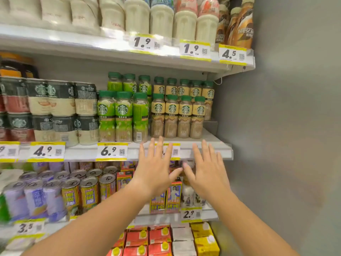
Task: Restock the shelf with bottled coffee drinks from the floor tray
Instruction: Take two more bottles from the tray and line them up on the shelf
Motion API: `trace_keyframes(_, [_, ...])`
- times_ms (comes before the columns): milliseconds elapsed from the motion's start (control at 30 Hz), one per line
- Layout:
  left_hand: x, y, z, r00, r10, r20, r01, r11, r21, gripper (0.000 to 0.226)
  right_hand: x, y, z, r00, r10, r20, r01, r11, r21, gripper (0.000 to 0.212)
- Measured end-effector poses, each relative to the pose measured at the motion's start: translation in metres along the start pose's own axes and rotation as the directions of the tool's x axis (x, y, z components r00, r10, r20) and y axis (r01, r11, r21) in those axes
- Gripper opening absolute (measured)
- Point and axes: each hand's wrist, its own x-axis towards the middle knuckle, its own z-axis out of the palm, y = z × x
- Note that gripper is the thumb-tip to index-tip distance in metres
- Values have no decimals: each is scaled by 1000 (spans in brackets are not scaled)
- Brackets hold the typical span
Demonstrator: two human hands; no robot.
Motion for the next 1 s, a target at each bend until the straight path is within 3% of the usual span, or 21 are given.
trace_keyframes(233, [-91, -27, 34, 996, 69, -49, -72, 995, -72, 84, -88, -44, 30, 995, 80, 52, -79, 997, -27, 78])
trace_keyframes(500, [-212, -52, 115, 982, 101, 160, -82, 990, -118, 81, -191, -77, 100, 964, 130, 232, -127, 992, -24, 79])
trace_keyframes(733, [-330, -57, 201, 903, 105, 417, -37, 985, -168, 79, -298, -102, 189, 889, 160, 429, -188, 982, 24, 77])
trace_keyframes(867, [-390, -61, 240, 820, 49, 570, 75, 979, -192, 77, -360, -115, 236, 798, 150, 584, -202, 979, 25, 81])
trace_keyframes(1000, [-434, -62, 274, 706, -38, 707, 406, 840, -360, 49, -409, -126, 278, 712, 157, 684, -278, 958, 70, 75])
